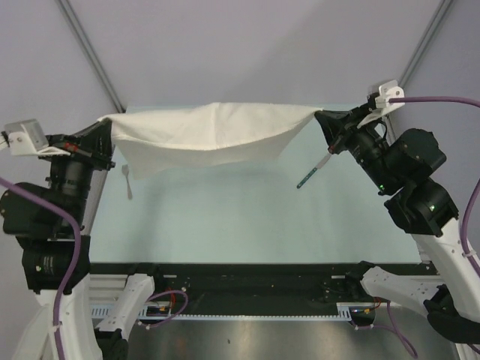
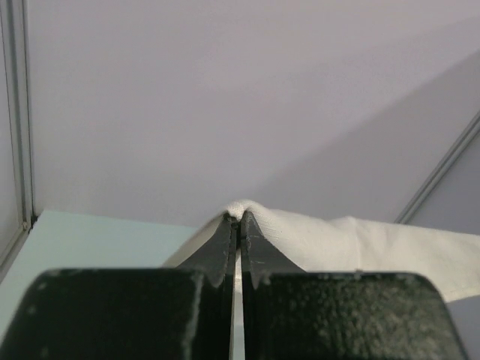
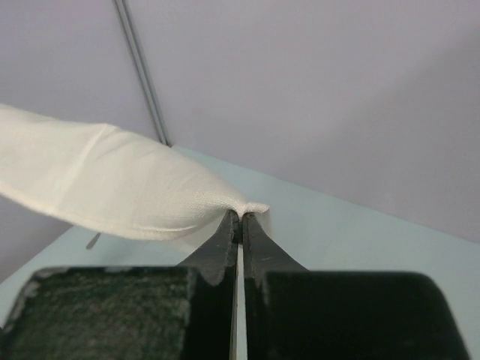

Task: Fold the napkin, place the utensils inside, and roll it up
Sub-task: Flatten the napkin out

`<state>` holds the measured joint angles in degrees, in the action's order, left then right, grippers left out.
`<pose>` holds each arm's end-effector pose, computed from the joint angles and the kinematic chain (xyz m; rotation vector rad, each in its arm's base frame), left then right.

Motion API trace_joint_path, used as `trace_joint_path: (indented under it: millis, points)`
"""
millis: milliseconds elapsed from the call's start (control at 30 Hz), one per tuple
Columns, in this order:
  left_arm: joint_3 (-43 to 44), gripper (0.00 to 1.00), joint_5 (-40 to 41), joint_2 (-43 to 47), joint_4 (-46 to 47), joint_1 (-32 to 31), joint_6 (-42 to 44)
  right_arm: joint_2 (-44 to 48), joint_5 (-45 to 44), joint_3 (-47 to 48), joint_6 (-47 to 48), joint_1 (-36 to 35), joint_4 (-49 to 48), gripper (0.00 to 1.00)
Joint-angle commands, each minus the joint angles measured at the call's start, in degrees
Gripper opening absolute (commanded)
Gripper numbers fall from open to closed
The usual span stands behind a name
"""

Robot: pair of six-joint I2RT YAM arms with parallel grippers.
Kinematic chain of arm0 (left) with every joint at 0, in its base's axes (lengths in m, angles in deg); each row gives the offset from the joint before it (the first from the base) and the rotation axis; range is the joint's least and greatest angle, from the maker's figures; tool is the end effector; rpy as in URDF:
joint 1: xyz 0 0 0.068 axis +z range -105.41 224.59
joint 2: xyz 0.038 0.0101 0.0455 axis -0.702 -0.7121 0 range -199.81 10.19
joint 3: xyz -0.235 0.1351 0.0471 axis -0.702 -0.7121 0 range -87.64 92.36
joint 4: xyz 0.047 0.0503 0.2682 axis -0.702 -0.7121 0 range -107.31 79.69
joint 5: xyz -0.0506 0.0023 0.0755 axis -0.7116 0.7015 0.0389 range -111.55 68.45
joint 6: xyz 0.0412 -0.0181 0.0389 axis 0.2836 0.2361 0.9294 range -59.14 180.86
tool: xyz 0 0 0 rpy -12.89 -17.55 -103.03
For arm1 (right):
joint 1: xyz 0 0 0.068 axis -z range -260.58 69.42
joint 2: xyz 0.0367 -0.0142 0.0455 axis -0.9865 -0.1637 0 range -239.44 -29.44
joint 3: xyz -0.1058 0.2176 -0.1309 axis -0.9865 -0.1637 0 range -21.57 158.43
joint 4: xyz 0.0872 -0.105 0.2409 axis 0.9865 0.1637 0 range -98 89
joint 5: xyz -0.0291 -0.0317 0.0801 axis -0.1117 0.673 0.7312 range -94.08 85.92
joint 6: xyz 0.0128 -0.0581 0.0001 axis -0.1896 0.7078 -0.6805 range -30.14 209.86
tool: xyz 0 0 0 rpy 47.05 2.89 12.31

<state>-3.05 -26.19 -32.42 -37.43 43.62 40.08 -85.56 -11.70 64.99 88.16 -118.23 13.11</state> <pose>0.0914 -0.0050 0.5435 -0.1585 1.3121 -0.3763 0.1478 0.1068 0.5378 -0.3328 1.3866 0.4746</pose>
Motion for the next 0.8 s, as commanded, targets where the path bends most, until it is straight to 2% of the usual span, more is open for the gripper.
trace_joint_path:
  millis: [0, 133, 233, 300, 367, 433, 500, 533, 600, 667, 700, 733, 767]
  points:
    - [4.96, 0.00, 2.10, 1.30, -2.42, 0.53, 1.44, 1.36, -1.61, 2.73, 3.45, -1.90, -2.03, 0.00]
    - [6.02, 0.00, 0.69, 1.57, -0.58, 0.53, 0.56, 2.07, 1.90, 2.38, 4.50, -1.99, -4.83, 0.00]
    - [3.30, 0.00, 0.51, -0.27, 2.32, 0.53, 0.56, -0.74, -0.10, 2.56, 5.82, -1.90, -6.42, 0.00]
    - [0.49, 0.00, 0.43, -3.86, 4.78, 0.53, 0.74, -6.26, -1.26, 3.78, 6.96, -1.12, -6.77, 0.00]
    - [-2.66, 0.00, 0.77, -7.03, 8.02, 0.62, 1.17, -13.18, 1.36, 4.31, 6.18, 3.09, -7.65, 0.00]
    - [-5.13, 0.00, 1.83, -13.17, 10.75, 0.80, 1.70, -18.74, 7.07, 4.75, 3.20, 8.61, -9.76, 0.00]
    - [-6.37, 0.00, -0.62, -18.45, 12.25, 5.08, 1.36, -27.52, 11.46, 5.19, 1.96, 11.09, -12.30, 0.00]
    - [-7.33, 0.00, -2.89, -25.52, 13.91, 6.23, 0.66, -30.60, 12.35, 6.32, 1.96, 12.93, -13.01, 0.00]
    - [-7.52, 0.00, -9.63, -33.63, 15.94, 9.48, -2.07, -41.49, 15.25, 8.69, -0.49, 14.70, -14.76, 0.00]
    - [-5.85, 0.00, -12.74, -46.72, 18.66, 10.99, -5.13, -50.45, 18.23, 15.01, -2.51, 18.29, -15.21, 0.00]
    - [-4.63, 0.24, -16.50, -51.30, 19.72, 12.21, -6.37, -60.41, 19.47, 18.69, -4.26, 19.70, -12.86, 0.00]
    - [-0.44, 0.43, -18.54, -59.96, 19.30, 12.74, -7.60, -65.56, 21.31, 23.08, -7.68, 21.11, -10.49, 0.00]
    - [1.86, 0.58, -20.30, -63.35, 19.03, 12.84, -9.18, -70.48, 25.94, 35.13, -10.15, 23.56, -7.60, 0.23]
